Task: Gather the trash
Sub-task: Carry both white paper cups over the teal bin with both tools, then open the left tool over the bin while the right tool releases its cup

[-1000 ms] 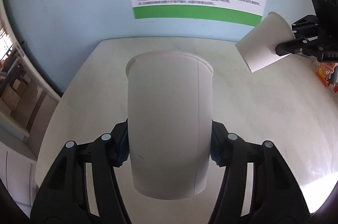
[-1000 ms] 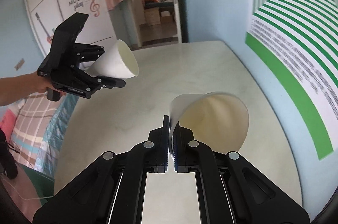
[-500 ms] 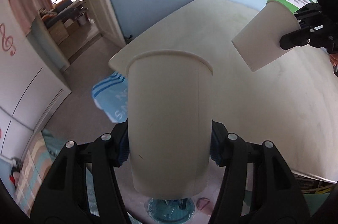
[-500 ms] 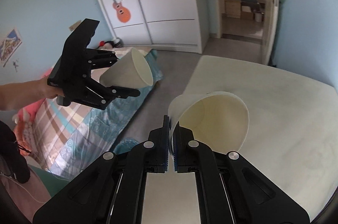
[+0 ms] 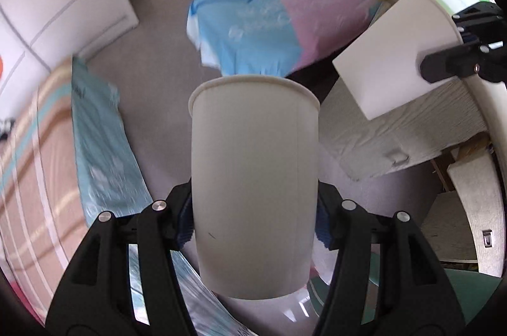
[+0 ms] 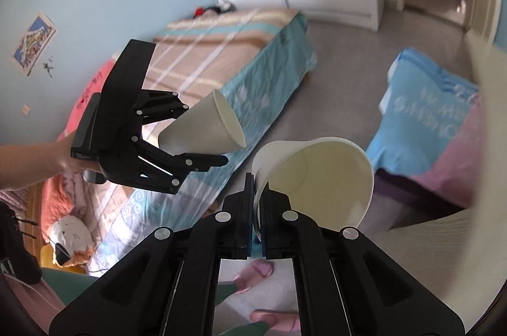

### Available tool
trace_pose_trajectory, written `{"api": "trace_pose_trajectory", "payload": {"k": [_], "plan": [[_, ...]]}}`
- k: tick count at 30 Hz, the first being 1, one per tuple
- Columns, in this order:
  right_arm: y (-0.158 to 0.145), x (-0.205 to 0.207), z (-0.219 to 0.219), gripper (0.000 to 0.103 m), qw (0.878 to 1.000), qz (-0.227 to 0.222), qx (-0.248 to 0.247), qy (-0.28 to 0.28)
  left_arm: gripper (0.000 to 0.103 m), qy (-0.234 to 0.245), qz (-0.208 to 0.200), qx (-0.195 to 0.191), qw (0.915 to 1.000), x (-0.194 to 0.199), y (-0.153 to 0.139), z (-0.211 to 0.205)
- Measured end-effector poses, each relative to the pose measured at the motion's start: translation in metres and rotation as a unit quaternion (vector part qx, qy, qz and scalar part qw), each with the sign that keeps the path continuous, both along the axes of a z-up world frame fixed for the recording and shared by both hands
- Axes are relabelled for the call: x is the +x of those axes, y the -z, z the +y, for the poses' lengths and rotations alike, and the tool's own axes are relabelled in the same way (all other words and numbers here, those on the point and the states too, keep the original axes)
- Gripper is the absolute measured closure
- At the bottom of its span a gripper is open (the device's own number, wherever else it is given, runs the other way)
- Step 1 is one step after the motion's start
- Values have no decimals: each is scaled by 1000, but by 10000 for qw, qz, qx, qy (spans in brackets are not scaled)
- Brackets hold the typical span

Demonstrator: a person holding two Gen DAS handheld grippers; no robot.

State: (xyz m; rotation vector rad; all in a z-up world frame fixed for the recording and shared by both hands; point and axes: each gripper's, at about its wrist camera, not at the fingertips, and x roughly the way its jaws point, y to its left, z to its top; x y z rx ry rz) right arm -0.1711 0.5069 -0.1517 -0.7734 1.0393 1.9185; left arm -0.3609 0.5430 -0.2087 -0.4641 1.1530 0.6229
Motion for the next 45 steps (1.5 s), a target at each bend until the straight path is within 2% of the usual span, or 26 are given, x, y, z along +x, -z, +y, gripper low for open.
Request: {"api": "trace_pose_trajectory", "payload": {"k": [4,11,14,18,21,25,27,28,33,42,45], "plan": [[73,-39,10,99,9981,46,-611,-52,46,-297,210,-353,9987,-22,62,-4],[213,-96,7,99,9863,52,-1650,26,46,-393,558,-777,9946,-53,157,-19],[258,-107,3,99,9808,-28,-1944,146,46,-521,583,-1058,9913,-61,191,-20],[301,-113,5,99,9732,59,-2237,525,46,-538,675,-1220,9888,-65,227,-24],[326,-124,6,98,9699,-20,-2384,492,44,-532,791,-1359,9861,-66,247,-29],[342,-124,7,94,9671,-6,-2507,436,40,-548,974,-1531,9819,-66,264,-39],[348,-125,6,79,9652,14,-2577,449,39,-535,1092,-1559,9803,-66,267,-42],[349,-124,6,68,9643,-10,-2605,471,37,-525,1150,-1605,9789,-67,269,-45],[344,-118,5,67,9645,30,-2595,499,24,-608,1240,-1507,9789,-77,271,-51],[316,-105,-1,65,9693,104,-2400,520,23,-723,1184,-1491,9790,-90,253,-59],[302,-99,-4,57,9722,144,-2271,549,23,-719,1129,-1475,9800,-91,243,-63]]}}
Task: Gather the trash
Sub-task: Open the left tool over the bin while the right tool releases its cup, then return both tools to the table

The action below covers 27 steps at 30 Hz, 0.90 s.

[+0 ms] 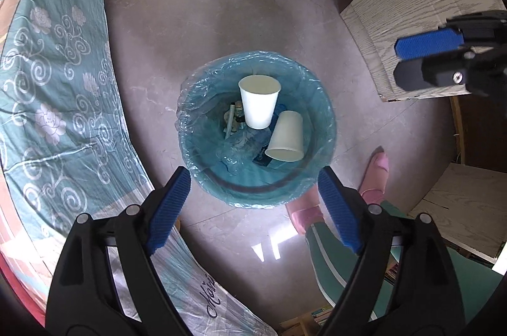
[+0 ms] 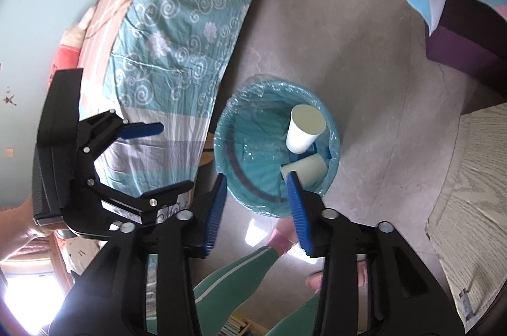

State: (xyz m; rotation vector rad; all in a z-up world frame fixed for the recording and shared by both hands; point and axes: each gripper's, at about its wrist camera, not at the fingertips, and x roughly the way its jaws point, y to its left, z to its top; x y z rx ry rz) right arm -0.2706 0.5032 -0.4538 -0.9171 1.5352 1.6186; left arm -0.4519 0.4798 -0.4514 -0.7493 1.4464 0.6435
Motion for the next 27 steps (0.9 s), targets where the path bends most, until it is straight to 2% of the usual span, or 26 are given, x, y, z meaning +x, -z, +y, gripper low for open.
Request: {"api": "trace_pose_trajectory", "payload": {"k": [3,6,7,12,16,19,22,25,27], "plan": [[-17,7,-5,55,9999,49,86,41,23,59,-27,58,10000,0,-12,-5],[-39,12,-9,50,9997,77,196,91,23,123,-72,76,9999,0,-29,-8],[-48,13,-11,45,9996,101,259,99,23,160,-83,93,9998,0,-35,-9],[-110,24,-27,40,9974,288,582,310,16,420,-288,331,9982,7,-86,-10],[-175,38,-49,35,9933,358,991,480,11,738,-542,586,9941,27,-137,-10],[-226,54,-74,30,9875,302,1365,726,7,1158,-674,840,9874,54,-175,-13],[-272,76,-107,28,9782,138,1749,1108,7,1657,-794,1052,9773,89,-212,-20],[-304,98,-142,28,9692,-224,1992,1429,7,2099,-975,1174,9657,129,-249,-31],[-324,115,-172,28,9613,-428,2091,1744,7,2447,-1123,1304,9542,158,-275,-45]]}}
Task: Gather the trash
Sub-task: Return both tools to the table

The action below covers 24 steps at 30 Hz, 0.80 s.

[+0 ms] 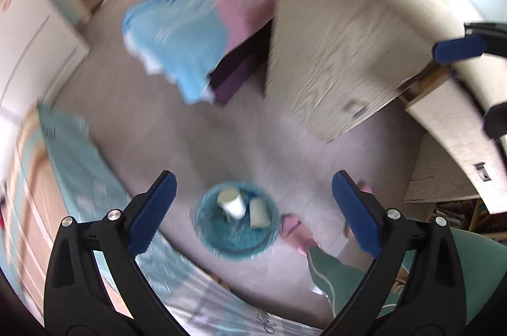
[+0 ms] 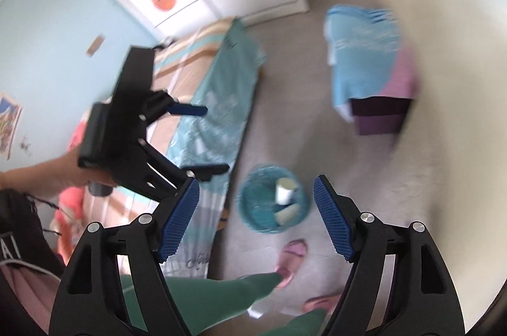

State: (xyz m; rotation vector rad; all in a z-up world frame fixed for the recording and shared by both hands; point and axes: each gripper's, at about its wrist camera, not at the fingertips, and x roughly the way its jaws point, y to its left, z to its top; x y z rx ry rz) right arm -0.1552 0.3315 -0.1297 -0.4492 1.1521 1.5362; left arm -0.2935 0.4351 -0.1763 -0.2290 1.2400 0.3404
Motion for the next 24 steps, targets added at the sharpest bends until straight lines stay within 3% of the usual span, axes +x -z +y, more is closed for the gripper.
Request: {"api": "trace_pose_trajectory", "payload": {"k": [6,12,17,24], "plan": [[-43,49,-100,28,9944,-332,335,947,7,986,-444,254,9938,84,-59,-54],[-70,91,-229,28,9765,-648,425,2013,7,2071,-780,300,9748,166,-100,-141],[-89,119,-345,28,9530,-1009,382,2831,7,3188,-985,397,9419,238,-123,-240],[-105,149,-507,28,9024,-1555,246,4011,7,4395,-1286,172,8888,332,-135,-385]]}}
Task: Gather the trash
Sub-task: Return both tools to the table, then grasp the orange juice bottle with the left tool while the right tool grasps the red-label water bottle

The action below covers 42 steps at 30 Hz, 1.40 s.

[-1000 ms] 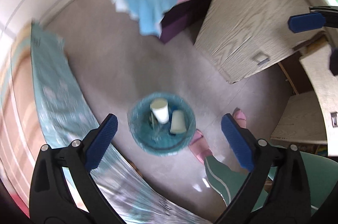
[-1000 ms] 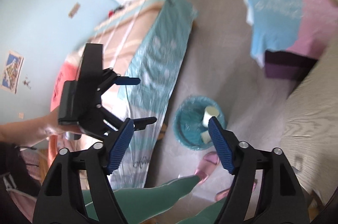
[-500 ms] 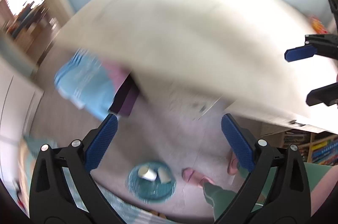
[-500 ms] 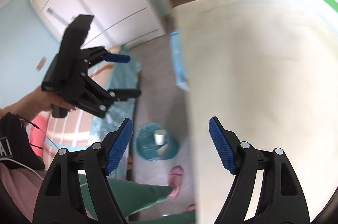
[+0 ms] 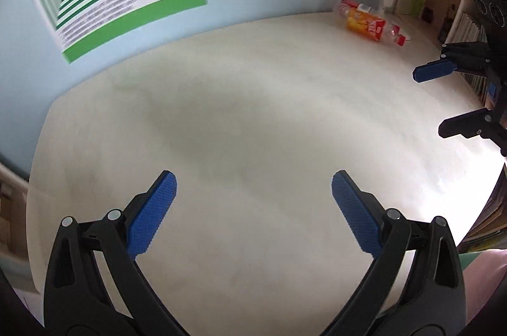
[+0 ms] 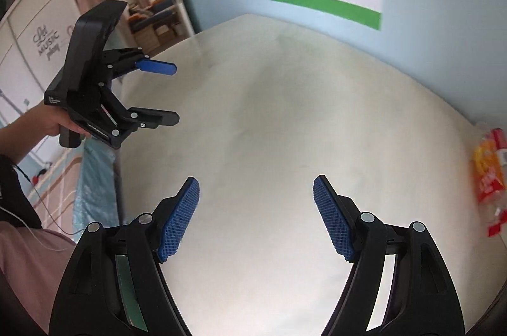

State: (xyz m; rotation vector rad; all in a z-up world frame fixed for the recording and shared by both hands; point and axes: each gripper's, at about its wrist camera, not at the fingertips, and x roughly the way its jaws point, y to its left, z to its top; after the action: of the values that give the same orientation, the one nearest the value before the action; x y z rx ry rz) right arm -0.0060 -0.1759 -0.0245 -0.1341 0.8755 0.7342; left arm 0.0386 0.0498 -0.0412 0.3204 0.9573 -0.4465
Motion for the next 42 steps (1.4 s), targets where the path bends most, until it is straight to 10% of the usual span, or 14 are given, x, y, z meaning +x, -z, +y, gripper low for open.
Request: {"api": "trace_pose_trajectory", "payload": {"k": [10,18,42], "plan": [[-17,56,-208,28,9827,-504,-297,1756,7,1434,-7,-257,9893,96,-21,-208],[10,112,-309,28,9671,-408,-300,2494,7,1542,366,-135,9873,165,13,-324],[98,239,-327,40,9802,235,104,1963,5,817,1425,-366,9857,281,104,-370]]}}
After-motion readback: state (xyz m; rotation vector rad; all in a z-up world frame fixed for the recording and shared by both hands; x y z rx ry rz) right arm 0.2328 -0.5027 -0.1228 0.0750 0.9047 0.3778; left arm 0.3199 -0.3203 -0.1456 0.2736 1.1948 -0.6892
